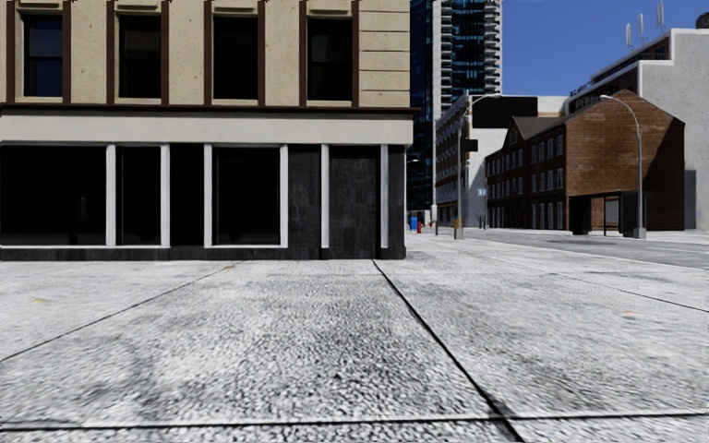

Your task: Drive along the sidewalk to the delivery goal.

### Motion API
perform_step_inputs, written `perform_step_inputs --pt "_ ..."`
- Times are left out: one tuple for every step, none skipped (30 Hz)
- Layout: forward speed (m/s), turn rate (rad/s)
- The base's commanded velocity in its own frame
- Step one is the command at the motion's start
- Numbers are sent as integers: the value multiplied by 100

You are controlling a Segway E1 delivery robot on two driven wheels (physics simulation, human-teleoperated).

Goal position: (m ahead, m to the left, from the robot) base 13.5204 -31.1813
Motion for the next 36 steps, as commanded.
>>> perform_step_inputs --pt "200 -66" --pt "200 -70" --pt "200 -70" --pt "200 -72" --pt "200 -72" --pt "200 -72" --pt "200 -72" --pt "200 -73" --pt "200 -74" --pt "200 -75" --pt "200 -75" --pt "200 -75" --pt "200 -75" --pt "200 -75" --pt "200 -75" --pt "200 -75" --pt "200 -75" --pt "200 -75" --pt "200 -75" --pt "200 -75" --pt "200 -75" --pt "200 -75" --pt "200 -66" --pt "200 -61" --pt "200 -60" --pt "200 -60" --pt "200 -60" --pt "200 -60" --pt "200 -60" --pt "200 -60" --pt "200 -60" --pt "200 -60" --pt "200 -60" --pt "200 -60" --pt "200 -60" --pt "200 -60"
